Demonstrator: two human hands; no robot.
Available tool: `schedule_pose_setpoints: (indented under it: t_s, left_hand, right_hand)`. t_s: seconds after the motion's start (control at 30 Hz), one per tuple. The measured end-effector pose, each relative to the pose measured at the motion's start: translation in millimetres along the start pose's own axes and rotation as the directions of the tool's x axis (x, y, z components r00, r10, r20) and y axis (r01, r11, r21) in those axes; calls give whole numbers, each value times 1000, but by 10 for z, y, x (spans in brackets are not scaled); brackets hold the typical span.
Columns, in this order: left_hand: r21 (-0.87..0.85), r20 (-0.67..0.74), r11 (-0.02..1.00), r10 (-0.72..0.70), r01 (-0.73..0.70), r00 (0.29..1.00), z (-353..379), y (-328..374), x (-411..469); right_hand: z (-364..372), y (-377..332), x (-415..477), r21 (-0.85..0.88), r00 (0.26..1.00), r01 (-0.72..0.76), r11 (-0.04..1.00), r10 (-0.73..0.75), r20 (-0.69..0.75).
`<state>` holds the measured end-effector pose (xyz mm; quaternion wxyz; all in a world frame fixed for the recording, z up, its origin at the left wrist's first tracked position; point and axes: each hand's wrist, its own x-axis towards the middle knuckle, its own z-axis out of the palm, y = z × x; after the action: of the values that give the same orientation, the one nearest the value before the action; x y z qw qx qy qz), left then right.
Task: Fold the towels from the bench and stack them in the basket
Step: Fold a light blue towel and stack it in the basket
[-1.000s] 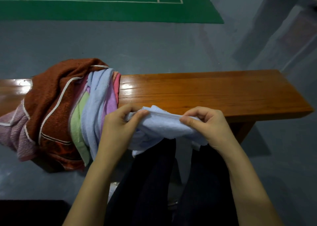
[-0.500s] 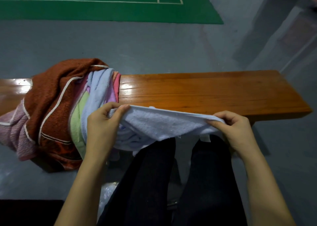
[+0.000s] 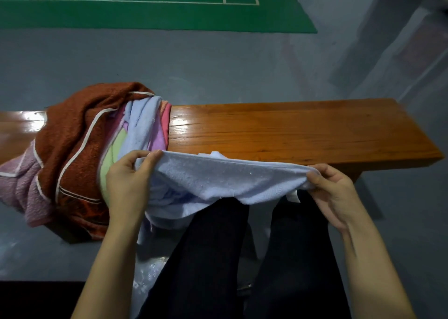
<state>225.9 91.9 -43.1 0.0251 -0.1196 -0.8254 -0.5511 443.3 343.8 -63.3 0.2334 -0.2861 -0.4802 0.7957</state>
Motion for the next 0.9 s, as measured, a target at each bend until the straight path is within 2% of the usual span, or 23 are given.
schedule_pose_setpoints:
  t_s: [0.07, 0.2, 0.33, 0.47, 0.63, 0.7, 0.77, 0.83, 0.9]
  left_hand:
    - [-3, -12, 1000, -24, 24, 1000, 7, -17, 9]
    - [-5, -30, 998, -59, 59, 998, -8, -33, 20]
    - [-15, 26, 992, -122, 122, 992, 32, 67, -4]
    - [-191, 121, 980, -37, 60, 992, 141, 475, -198]
    - [-416, 407, 871, -79, 262, 910, 505, 857, -581]
    - [-440, 468, 815, -151, 377, 871, 580, 887, -666]
    - [-472, 550, 722, -208, 506, 809, 580, 881, -679]
    - [-505, 598, 645, -218, 574, 771, 533, 864, -656]
    - [-464, 588, 727, -174, 506, 790, 497, 823, -648]
  right_hand:
    - [-27, 57, 14, 85, 999, -3, 996, 7, -43]
    - [83, 100, -6, 103, 995, -11, 995, 21, -100]
    - [357, 68, -7, 145, 991, -12, 989, 31, -132]
    - [733, 1, -4, -16, 992, 12, 1000, -14, -125]
    - [1144, 6, -79, -283, 990, 107, 953, -127, -53]
    - [1178, 30, -128, -260, 992, 83, 962, -104, -71]
    - [1148, 58, -174, -156, 995, 16, 988, -30, -91]
    - [1112, 79, -222, -67, 997, -28, 997, 23, -74]
    - [1109, 90, -270, -36, 998, -28, 999, 26, -53]
